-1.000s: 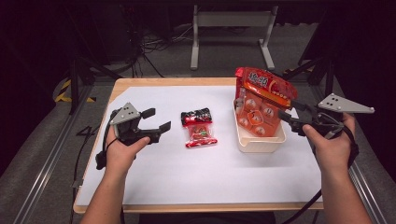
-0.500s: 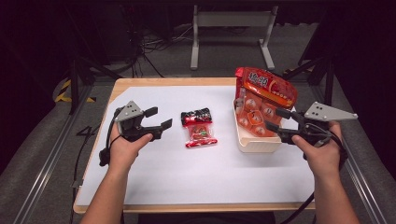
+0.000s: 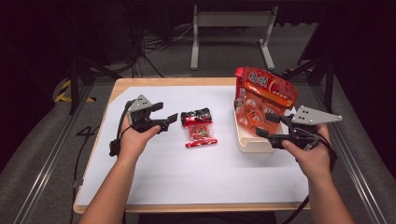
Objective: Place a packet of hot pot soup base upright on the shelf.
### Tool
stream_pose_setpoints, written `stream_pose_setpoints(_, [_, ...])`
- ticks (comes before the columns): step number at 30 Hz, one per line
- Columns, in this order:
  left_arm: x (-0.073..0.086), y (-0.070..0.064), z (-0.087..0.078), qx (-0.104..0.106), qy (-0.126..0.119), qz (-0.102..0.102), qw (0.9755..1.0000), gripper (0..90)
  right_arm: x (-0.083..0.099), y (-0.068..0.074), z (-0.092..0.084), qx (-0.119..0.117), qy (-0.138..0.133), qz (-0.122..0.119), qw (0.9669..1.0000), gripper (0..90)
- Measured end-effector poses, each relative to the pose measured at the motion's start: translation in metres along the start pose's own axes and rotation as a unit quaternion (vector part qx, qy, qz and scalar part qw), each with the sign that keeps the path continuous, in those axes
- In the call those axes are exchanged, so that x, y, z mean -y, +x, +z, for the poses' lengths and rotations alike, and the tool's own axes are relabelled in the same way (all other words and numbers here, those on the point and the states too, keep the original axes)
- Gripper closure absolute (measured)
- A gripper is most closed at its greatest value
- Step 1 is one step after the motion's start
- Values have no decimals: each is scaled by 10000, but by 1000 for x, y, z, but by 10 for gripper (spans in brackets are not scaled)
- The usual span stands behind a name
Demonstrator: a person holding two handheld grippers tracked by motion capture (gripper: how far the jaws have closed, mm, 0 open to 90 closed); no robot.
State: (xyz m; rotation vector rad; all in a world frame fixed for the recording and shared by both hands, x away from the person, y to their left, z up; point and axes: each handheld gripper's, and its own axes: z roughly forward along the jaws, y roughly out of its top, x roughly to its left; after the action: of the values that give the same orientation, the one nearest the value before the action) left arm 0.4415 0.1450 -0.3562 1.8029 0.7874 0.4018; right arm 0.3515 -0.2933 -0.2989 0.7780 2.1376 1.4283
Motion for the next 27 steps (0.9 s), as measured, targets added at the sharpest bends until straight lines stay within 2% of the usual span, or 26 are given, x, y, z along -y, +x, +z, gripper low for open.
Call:
stream_pose_setpoints(7, [3,9,21,-84,81,-30,9999,288,3,1,-4,83,-20,-4,10000,345])
stream_pose_setpoints(9, [2,10,28,-155,151,88,9997,315,4,2,-6,111,-21,-5,9999,342])
stream_pose_setpoints(12, [1,11,36,-153,321,234,9991,341,6,2,-9,156,-12,2,9999,341])
stream_pose_setpoints(15, [0,14,43,50,521,67,9986,319,8,2,-10,187,6,11,9998,338])
stream_pose_setpoints(20, [5,17,52,-61,558,-34,9984,288,10,2,-10,210,27,13,9998,337])
stream_pose_setpoints(24, [7,20,60,-198,557,-179,9981,298,10,2,-8,208,25,-6,9998,336])
stream_pose_setpoints(27, [10,22,66,-230,540,-208,9981,295,10,3,-7,204,35,-15,9998,336])
